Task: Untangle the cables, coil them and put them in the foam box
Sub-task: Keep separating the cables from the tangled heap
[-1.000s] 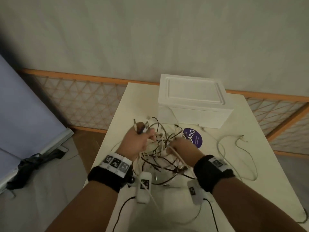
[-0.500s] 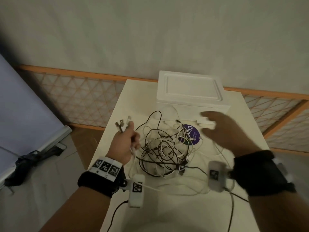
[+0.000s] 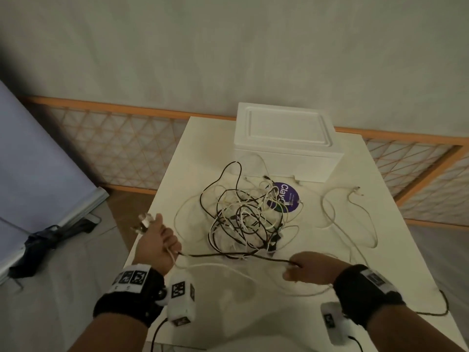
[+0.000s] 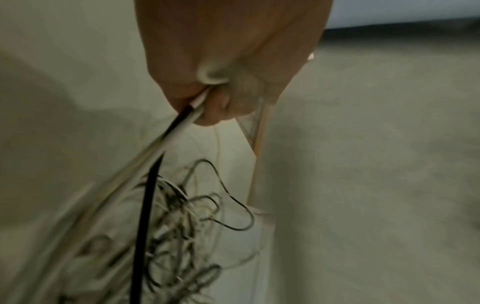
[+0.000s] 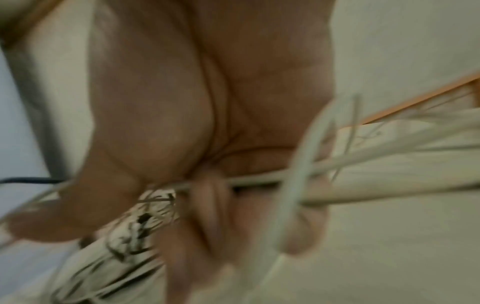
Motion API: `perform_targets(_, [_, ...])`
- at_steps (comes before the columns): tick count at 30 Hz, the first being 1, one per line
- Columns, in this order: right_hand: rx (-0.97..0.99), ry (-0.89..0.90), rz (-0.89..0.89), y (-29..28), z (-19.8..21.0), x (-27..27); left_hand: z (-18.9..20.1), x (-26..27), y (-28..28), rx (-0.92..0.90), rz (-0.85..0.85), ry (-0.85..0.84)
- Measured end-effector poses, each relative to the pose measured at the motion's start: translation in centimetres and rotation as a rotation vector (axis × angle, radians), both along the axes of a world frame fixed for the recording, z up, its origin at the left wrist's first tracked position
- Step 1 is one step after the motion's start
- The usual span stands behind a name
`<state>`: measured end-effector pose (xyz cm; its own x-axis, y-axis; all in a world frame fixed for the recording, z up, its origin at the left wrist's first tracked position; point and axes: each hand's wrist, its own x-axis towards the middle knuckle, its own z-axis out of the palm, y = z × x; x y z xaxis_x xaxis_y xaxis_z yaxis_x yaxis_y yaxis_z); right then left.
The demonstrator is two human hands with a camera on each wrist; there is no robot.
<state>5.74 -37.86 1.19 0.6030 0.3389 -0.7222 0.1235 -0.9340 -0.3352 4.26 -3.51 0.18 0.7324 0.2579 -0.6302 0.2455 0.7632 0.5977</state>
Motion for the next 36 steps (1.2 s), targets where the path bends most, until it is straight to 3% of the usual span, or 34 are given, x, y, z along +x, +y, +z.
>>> perform_targets(3, [0.069, 0.101, -0.112, -0.5, -0.1, 0.6, -2.8, -1.0, -0.3, 0.133, -0.067, 0.129])
perform_targets(6, [0.24, -0.194, -0.338, 1.8, -1.5, 2.1, -3.4, -1.0, -2.3, 0.276, -0.234, 0.212])
perform_targets(8, [0.123, -0.449, -0.228, 3.2, -3.2, 3.3, -3.0, -0.7, -4.0, 0.347, -0.324, 0.215])
perform_targets(10, [-0.019, -0.547, -0.006, 4.3, -5.1, 3.8, -2.4, -0.4, -5.6, 0.389, -0.394, 0.191])
perform_targets(15, [-0.037, -0.407, 0.04, 5.1, -5.4, 5.4, -0.7, 0.2, -7.6, 0.425, -0.517, 0.081])
perform_targets(19, [0.04, -0.354, -0.039, 5.1, -4.6, 6.5, -0.2, 0.2, -7.3, 0.321, -0.434, 0.1])
perform_targets(23, [0.135, -0.424, -0.145, 5.3, -4.0, 6.4, -0.4, 0.2, -6.7, 0.233, -0.39, 0.136])
perform_targets(26, [0.02, -0.548, -0.222, 5.4, -3.8, 5.1, -0.7, 0.2, -6.9, 0.23, -0.398, 0.107])
perform_targets(36, [-0.094, -0.568, 0.05, 5.3, -7.1, 3.9, -0.2, 0.0, -7.3, 0.27, -0.456, -0.015])
